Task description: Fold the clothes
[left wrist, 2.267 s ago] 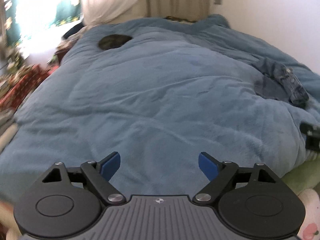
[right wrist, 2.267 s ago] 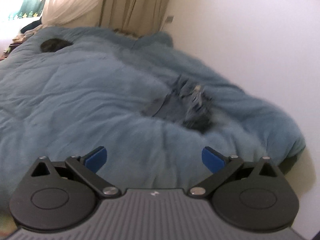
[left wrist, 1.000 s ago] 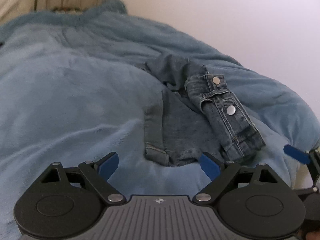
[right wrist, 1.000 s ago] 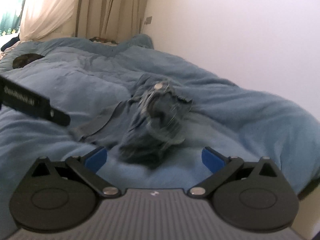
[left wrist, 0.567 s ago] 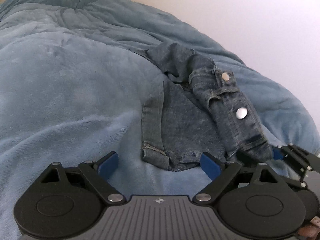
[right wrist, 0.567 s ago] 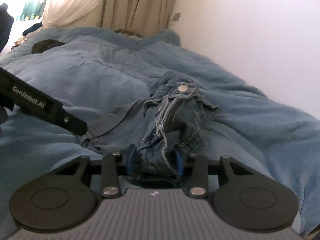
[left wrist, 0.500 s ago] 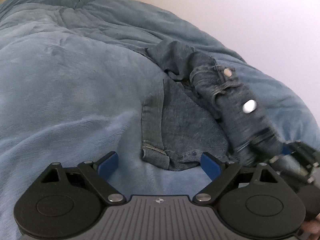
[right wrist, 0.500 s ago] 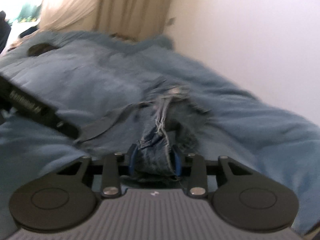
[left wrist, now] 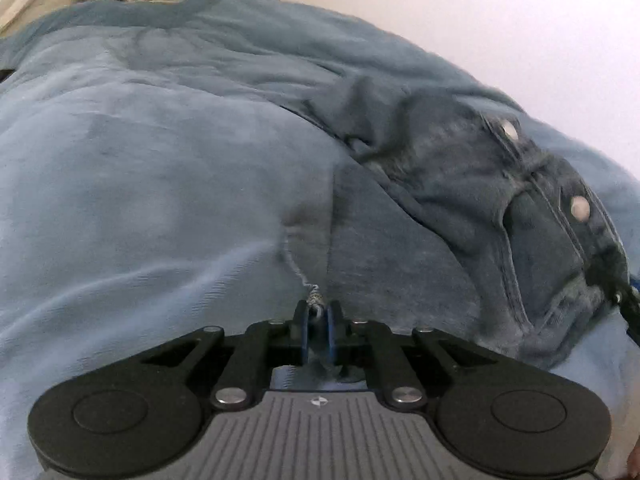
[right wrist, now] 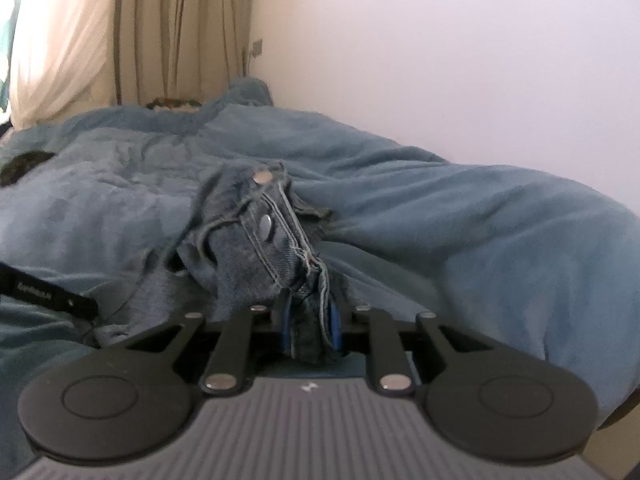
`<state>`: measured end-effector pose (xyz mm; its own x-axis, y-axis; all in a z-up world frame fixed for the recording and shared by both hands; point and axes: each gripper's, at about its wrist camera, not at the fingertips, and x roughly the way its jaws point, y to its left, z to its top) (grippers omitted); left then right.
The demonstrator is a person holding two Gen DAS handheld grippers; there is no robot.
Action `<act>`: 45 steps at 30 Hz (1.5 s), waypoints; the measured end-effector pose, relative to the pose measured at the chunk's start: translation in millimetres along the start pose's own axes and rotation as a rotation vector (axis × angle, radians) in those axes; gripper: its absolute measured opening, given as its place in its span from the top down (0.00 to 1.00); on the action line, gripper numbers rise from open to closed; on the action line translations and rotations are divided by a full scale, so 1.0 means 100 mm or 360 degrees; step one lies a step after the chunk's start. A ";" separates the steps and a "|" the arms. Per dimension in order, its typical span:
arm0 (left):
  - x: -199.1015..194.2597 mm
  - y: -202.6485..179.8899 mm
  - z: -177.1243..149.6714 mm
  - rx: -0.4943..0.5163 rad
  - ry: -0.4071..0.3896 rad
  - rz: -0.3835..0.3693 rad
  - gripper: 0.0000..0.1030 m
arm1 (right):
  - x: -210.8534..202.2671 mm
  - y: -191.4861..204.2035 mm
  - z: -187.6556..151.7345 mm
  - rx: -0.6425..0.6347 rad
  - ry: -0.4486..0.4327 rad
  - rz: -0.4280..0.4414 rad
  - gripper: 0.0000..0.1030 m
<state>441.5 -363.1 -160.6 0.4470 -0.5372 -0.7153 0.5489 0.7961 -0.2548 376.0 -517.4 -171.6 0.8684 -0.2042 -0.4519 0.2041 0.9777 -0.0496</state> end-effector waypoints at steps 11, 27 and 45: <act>-1.17 0.57 0.05 -0.0256 -0.0276 -0.0121 0.93 | -0.71 0.33 0.37 -0.0003 -0.0088 0.0236 0.92; -3.72 2.16 -0.50 -0.0638 -0.0906 0.0122 0.95 | -2.40 2.15 1.01 -0.0190 -0.0258 0.0828 0.95; -3.57 2.72 -1.82 -0.0815 -0.0570 0.0124 0.99 | -2.62 3.23 -0.52 -0.0358 0.0388 0.1237 0.95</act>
<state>302.4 96.0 -92.9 0.7296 -0.4615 -0.5046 0.1370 0.8216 -0.5534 191.0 -145.5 -115.6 0.5976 0.5214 -0.6091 -0.5282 0.8276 0.1902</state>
